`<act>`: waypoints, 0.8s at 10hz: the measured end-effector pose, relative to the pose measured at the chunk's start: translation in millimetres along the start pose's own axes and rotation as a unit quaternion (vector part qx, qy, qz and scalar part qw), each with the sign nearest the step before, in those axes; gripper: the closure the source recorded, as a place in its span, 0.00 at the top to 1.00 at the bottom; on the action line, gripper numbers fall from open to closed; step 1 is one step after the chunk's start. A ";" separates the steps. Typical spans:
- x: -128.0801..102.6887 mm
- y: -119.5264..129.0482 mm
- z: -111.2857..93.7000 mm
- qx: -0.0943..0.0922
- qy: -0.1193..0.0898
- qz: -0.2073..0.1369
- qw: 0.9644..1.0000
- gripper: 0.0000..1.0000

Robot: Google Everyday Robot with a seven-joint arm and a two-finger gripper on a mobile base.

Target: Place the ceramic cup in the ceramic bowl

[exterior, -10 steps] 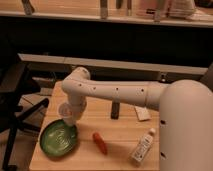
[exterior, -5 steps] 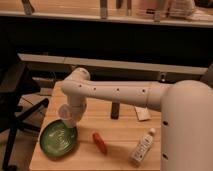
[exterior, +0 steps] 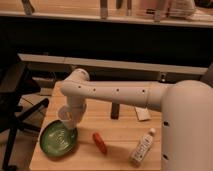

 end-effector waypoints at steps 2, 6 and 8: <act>0.2 -0.3 -0.7 -0.002 -0.001 -0.003 1.000 0.00; -0.8 1.1 -2.0 -0.006 -0.003 -0.007 1.000 0.00; -1.3 1.4 -3.0 -0.008 -0.004 -0.009 1.000 0.00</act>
